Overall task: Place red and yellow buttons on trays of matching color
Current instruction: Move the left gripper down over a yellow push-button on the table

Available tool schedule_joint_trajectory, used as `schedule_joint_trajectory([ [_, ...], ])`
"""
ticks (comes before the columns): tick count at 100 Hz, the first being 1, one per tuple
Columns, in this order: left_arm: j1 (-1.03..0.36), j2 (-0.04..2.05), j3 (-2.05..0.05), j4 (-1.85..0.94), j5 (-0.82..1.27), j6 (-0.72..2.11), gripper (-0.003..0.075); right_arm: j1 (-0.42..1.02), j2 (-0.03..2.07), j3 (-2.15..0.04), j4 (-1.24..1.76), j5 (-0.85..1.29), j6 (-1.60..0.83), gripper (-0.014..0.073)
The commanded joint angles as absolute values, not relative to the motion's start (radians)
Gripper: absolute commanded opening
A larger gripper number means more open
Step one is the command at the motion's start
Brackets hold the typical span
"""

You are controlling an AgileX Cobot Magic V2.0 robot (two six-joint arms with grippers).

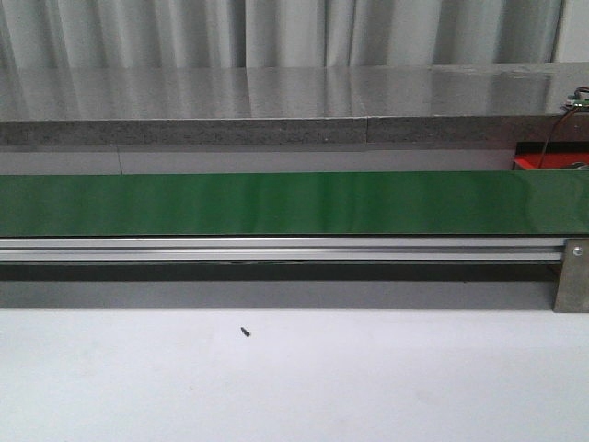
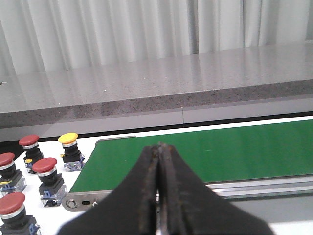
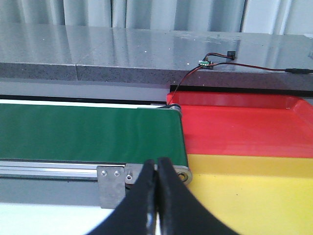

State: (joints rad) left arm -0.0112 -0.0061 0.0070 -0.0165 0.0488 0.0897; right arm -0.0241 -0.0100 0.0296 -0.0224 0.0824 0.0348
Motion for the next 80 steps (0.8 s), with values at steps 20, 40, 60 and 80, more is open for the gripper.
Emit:
schedule_joint_trajectory([
  [20, -0.019, -0.038, 0.047, -0.021, -0.034, 0.083, -0.002, -0.025, -0.025, 0.011, -0.019, 0.0, 0.033, -0.0068],
  [40, -0.019, -0.034, 0.0, -0.058, -0.034, 0.083, -0.002, -0.025, -0.025, 0.011, -0.019, 0.0, 0.033, -0.0068],
  [60, -0.019, 0.05, -0.179, -0.078, 0.013, 0.083, -0.002, -0.025, -0.025, 0.011, -0.019, 0.0, 0.033, -0.0068],
  [80, -0.016, 0.261, -0.457, -0.054, 0.312, 0.083, -0.002, -0.025, -0.025, 0.011, -0.019, 0.0, 0.033, -0.0068],
])
